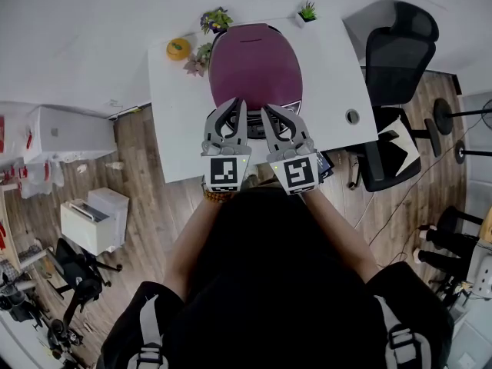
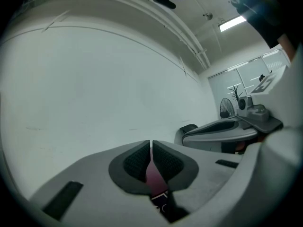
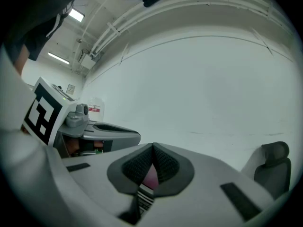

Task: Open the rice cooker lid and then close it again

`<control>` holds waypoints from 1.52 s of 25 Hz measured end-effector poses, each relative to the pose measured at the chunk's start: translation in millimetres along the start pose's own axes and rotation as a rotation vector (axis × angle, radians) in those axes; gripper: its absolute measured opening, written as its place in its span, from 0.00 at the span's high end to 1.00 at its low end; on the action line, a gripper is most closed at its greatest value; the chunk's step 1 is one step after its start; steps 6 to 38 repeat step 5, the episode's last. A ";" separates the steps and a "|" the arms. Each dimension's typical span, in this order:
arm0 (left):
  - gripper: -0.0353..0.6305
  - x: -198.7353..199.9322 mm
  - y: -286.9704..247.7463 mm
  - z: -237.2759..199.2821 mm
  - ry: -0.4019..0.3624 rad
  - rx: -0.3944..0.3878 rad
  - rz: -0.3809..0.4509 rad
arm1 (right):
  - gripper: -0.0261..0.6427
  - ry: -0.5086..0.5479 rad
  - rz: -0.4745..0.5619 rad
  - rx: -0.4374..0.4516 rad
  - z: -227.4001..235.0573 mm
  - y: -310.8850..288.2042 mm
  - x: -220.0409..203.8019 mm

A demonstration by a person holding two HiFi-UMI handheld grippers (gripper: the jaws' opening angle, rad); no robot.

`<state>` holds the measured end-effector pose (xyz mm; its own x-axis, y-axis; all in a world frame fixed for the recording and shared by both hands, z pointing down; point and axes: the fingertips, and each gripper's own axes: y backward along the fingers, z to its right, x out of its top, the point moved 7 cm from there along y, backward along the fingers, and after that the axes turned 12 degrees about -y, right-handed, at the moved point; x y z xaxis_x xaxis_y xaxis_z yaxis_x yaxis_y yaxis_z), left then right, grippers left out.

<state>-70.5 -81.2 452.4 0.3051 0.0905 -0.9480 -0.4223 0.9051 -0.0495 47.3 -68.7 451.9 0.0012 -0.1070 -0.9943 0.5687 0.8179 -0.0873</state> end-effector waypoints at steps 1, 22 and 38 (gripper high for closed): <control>0.89 -0.2 -0.6 0.2 -0.001 -0.002 -0.001 | 0.92 0.005 -0.001 0.003 0.3 -0.3 -0.5; 0.89 -2.0 -2.4 -4.3 0.007 0.012 -0.004 | 0.92 -0.012 -0.016 0.018 -0.8 -0.7 -1.6; 0.89 -2.0 -2.4 -4.3 0.007 0.012 -0.004 | 0.92 -0.012 -0.016 0.018 -0.8 -0.7 -1.6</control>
